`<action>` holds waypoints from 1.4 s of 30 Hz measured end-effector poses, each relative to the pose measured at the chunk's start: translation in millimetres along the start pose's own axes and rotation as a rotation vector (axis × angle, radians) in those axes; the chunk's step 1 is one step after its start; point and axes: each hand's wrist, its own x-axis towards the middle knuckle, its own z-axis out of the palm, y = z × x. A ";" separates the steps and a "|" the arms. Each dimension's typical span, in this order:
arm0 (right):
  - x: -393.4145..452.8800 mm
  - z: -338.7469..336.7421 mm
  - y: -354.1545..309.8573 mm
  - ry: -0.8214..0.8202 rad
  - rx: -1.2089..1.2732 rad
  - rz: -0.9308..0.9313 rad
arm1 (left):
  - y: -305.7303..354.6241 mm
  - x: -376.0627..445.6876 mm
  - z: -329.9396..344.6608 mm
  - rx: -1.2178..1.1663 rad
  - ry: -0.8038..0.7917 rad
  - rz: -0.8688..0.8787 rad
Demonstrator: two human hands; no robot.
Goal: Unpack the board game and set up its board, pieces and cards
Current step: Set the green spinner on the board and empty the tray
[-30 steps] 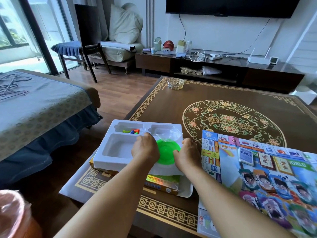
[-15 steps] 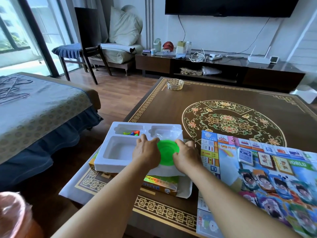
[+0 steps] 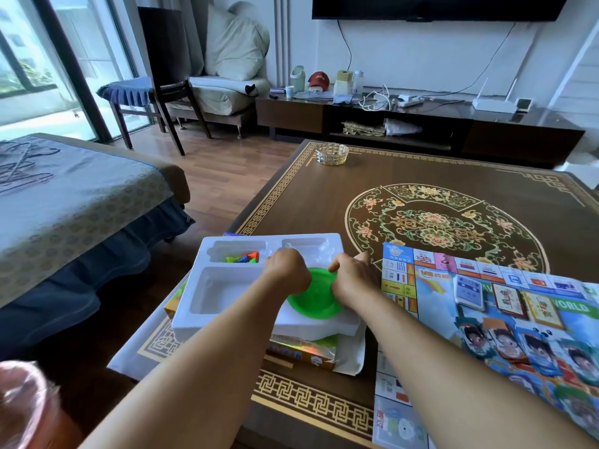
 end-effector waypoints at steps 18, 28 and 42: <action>-29.0 4.6 16.7 0.144 0.189 0.024 | 1.1 -25.6 8.8 -0.053 0.082 0.215; -32.7 2.9 9.5 0.220 -0.068 -0.230 | -0.2 -22.0 -1.8 -0.750 0.289 -0.029; -28.8 -7.0 -4.5 0.336 0.074 -0.252 | 6.0 -25.7 -12.5 -0.903 0.304 -0.044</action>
